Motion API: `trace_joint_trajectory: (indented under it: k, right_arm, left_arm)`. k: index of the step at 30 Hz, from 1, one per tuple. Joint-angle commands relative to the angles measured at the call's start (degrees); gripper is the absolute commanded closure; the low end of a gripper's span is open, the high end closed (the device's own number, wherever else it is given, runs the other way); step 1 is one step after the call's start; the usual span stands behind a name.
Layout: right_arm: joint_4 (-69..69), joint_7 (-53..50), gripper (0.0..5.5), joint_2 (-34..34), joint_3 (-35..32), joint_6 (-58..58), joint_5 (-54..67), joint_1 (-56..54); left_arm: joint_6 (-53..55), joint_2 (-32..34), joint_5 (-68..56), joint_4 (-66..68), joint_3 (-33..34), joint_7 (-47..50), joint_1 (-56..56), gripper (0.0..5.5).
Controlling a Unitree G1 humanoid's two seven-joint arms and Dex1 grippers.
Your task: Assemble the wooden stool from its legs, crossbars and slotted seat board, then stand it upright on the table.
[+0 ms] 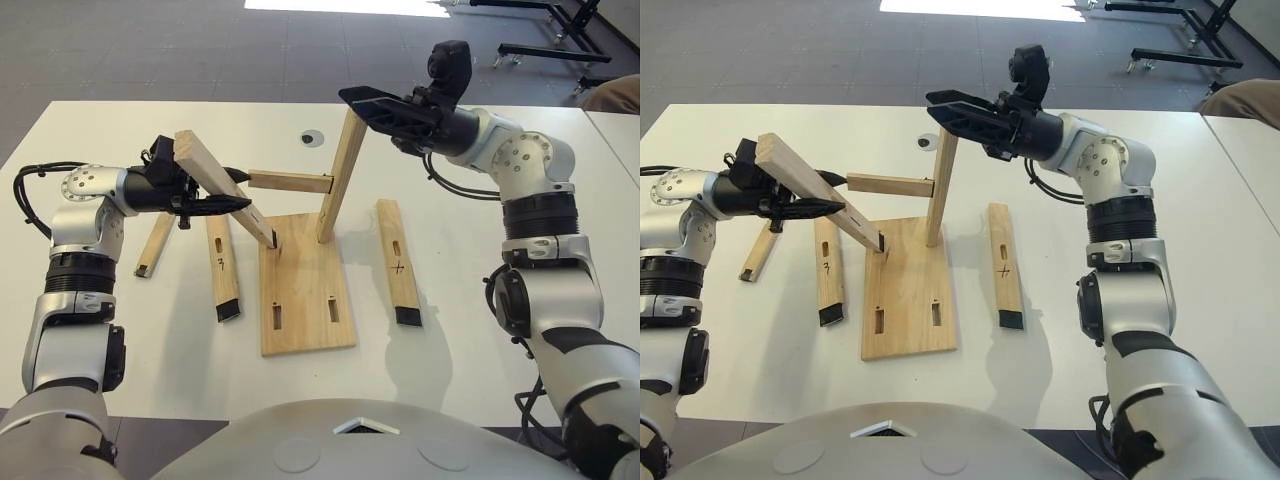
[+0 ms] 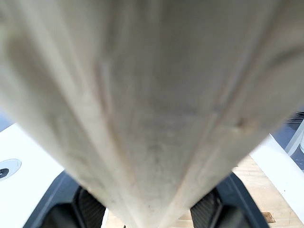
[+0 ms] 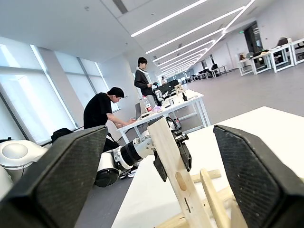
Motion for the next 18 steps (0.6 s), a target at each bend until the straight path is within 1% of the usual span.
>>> trace_joint_trajectory:
  k: [1, 3, 9, 18]
  right_arm:
    - [1.44, 2.28, 1.42, -0.11, -1.78, -0.11, -1.19, -3.42]
    - [1.74, 3.64, 1.42, -0.5, -1.23, 0.44, -2.39, -3.32]
    - [1.4, 7.0, 1.42, -1.53, 4.06, -1.79, -9.92, -0.85]
    - [-6.62, 11.8, 1.42, -4.48, 7.55, 1.44, -10.72, 4.59]
  left_arm:
    - [0.35, -0.86, 2.19, 0.58, -1.86, -0.04, 0.47, 3.48]
    - [0.24, -0.98, 2.14, 0.59, -1.79, 0.05, 0.5, 3.48]
    - [0.18, -1.61, 1.75, 1.21, -1.0, 0.68, 0.21, 3.48]
    - [0.72, -2.58, 1.03, 4.76, 0.74, 1.6, -0.76, 3.48]
